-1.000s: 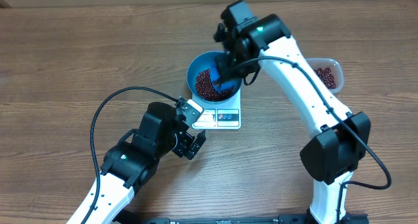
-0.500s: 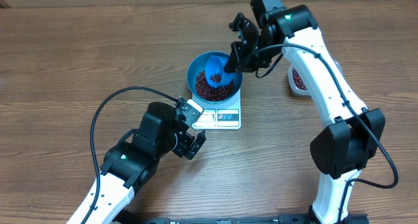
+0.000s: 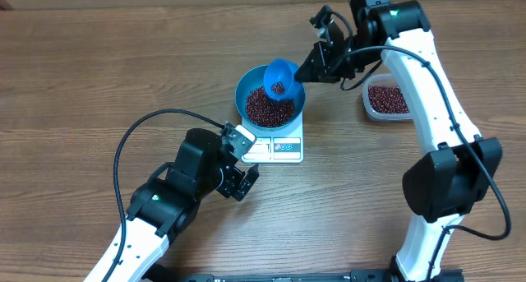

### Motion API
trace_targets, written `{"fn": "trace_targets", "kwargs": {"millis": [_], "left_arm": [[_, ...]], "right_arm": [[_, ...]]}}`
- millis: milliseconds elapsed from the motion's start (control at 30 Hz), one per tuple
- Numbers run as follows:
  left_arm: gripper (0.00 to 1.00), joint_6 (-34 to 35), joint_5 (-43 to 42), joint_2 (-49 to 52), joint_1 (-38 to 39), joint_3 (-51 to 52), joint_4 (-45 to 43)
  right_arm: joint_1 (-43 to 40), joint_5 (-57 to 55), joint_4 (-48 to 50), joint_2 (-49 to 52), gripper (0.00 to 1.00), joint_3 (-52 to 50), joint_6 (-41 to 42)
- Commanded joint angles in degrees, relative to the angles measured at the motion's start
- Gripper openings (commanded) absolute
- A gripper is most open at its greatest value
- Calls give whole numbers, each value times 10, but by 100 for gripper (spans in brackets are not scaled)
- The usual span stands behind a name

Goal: Scoop item into bowl and weigh 150g on scale
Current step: 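Move the empty blue scoop with the right gripper to the bean tub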

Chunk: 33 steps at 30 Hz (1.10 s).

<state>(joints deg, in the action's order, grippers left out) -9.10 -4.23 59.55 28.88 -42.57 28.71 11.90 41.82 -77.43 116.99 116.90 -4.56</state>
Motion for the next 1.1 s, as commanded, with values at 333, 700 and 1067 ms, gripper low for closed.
{"fn": "trace_targets", "kwargs": {"millis": [333,700,1067], "left_arm": [[100,5,2,3,4,4,0],[100,5,2,3,4,4,0],[99,5,2,3,4,4,0]], "right_arm": [[-122,-33,24,-52,4,19,-8],[-200,-168,-3,-65,4,21,2],[-207,-346,-60,-79,4,21,2]]}}
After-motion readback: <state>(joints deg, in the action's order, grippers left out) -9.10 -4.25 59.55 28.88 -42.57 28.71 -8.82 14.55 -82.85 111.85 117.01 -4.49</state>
